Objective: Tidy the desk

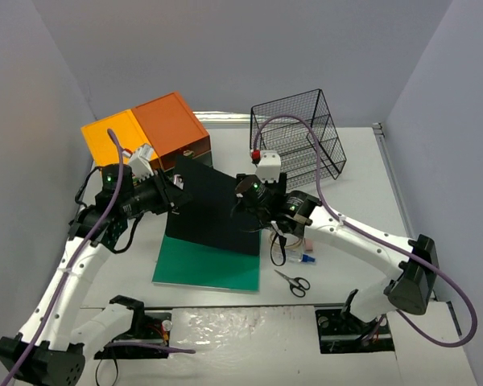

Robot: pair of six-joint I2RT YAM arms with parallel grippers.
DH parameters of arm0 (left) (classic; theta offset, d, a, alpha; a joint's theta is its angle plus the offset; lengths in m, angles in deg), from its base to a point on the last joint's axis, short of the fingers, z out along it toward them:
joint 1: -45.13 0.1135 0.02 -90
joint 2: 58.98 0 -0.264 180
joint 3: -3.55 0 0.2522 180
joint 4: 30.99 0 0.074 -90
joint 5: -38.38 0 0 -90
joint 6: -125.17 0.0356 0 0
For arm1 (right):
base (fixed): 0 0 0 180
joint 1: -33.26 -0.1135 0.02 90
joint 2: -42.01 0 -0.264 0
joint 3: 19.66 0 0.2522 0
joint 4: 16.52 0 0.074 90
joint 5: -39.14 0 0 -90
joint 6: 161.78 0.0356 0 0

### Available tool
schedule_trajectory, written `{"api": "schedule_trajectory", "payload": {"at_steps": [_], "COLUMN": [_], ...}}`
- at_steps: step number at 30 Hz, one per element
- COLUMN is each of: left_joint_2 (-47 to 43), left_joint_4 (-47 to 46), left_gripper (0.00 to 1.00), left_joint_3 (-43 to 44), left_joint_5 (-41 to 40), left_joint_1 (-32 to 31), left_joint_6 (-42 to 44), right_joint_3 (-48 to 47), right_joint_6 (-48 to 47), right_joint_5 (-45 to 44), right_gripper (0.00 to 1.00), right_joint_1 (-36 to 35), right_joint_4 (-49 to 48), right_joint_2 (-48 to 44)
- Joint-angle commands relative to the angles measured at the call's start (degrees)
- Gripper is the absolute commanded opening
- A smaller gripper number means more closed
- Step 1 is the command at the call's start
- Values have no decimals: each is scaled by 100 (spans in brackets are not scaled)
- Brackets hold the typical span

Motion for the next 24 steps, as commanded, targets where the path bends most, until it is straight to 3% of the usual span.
{"api": "schedule_trajectory", "payload": {"at_steps": [1,9,15,19,24], "left_joint_2": [374,1145,2094,3125,4480], "left_joint_4": [-231,13,313,829,2047], "left_gripper": [0,0,0,0,0], "left_joint_3": [1001,2263,3357,4624,6849], "left_joint_5": [654,1020,1247,1260,995], "left_joint_1": [-24,-267,-437,-686,-1004], "left_joint_6": [528,933,1279,1744,2348], "right_joint_3": [-285,-611,-382,-252,-127], "right_joint_6": [239,332,444,478,625], "right_joint_5": [-723,-1629,-1413,-1357,-1192], "right_gripper": [69,71,73,73,73], "right_joint_1": [60,485,877,884,884], "right_joint_4": [196,612,629,703,962], "right_joint_2": [-666,-1579,-2197,-2490,-2730]}}
